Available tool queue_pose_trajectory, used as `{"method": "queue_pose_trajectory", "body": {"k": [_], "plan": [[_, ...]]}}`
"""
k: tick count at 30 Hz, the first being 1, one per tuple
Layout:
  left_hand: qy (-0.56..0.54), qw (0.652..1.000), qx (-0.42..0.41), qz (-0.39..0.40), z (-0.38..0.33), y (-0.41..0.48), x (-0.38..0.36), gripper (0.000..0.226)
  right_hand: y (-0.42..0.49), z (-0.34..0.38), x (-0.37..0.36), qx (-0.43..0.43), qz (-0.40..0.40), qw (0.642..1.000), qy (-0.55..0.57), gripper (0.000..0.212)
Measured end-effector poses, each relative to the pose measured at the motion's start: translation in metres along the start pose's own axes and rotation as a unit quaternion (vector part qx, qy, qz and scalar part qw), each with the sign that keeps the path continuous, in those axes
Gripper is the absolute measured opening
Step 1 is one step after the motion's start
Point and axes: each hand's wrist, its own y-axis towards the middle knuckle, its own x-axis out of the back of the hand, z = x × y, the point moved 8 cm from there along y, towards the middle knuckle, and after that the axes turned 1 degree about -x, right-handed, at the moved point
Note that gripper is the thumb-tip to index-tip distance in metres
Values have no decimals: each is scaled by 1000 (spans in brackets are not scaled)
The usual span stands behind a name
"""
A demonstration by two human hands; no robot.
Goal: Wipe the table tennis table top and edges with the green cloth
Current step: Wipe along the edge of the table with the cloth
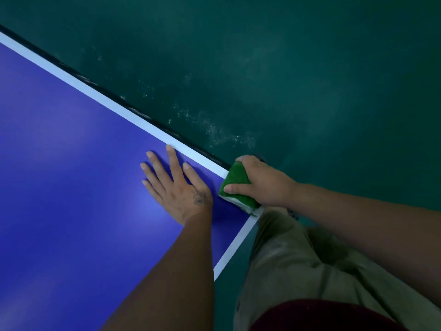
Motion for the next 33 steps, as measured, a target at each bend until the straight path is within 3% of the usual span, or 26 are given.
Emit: {"method": "queue_pose_trajectory", "body": {"k": [6,10,15,19,24,28,33], "plan": [[-77,997,11,28,6,2,3,51,-29,-19,-1,-47,-32,997,54,114],[-42,996,63,48,27,36,1,59,-37,-36,5,-71,-16,997,26,103],[13,969,247,5,77,122,-1,69,-14,-2,6,-42,31,998,-42,121],[12,912,409,-35,101,133,-3,73,22,41,6,-4,11,998,-58,97],[51,909,410,-54,99,132,-1,74,66,99,14,37,-5,999,-25,85],[54,906,417,-51,102,133,-2,76,69,98,15,47,6,998,29,83],[45,906,419,-38,101,133,-4,73,18,26,7,16,47,998,27,112]]}}
